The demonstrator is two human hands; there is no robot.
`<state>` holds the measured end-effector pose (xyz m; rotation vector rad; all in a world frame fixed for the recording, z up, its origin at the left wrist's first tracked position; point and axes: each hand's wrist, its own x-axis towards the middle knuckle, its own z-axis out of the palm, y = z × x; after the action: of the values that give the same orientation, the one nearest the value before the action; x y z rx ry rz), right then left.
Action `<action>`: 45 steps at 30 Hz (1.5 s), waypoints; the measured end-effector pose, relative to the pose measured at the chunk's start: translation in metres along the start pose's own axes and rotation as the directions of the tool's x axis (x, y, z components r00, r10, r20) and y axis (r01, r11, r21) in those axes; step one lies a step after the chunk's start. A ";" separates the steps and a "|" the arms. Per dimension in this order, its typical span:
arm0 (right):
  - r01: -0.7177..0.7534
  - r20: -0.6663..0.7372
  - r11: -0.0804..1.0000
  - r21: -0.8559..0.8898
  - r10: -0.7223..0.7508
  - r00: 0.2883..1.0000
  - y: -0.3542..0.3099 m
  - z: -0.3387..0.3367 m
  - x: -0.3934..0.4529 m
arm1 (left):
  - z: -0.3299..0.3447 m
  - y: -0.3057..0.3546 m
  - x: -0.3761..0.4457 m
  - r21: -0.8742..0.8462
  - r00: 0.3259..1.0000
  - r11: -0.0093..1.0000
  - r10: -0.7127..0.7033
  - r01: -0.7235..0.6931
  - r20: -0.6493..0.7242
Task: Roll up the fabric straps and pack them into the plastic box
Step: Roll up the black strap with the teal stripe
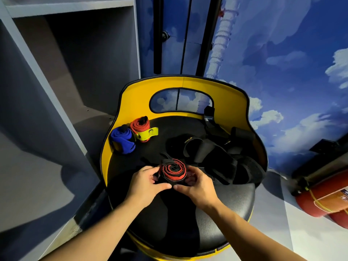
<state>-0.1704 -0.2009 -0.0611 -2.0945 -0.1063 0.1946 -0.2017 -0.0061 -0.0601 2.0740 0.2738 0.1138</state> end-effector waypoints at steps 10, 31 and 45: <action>0.195 0.060 0.950 -0.243 -0.186 0.981 0.005 -0.005 0.016 | 0.010 -0.013 0.000 0.289 0.977 0.935 0.215 -0.204 -0.006; 0.238 0.109 0.937 -0.254 -0.217 0.970 -0.007 -0.013 0.015 | 0.006 -0.013 0.002 0.298 0.984 0.938 0.172 -0.175 0.036; -0.046 0.079 0.998 0.039 0.043 0.996 -0.010 -0.009 0.020 | -0.004 -0.007 0.006 -0.150 0.994 0.983 -0.099 0.105 0.047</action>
<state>-0.1491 -0.2003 -0.0503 -2.0500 -0.1017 0.3032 -0.1980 0.0025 -0.0647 1.9044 0.3361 0.0308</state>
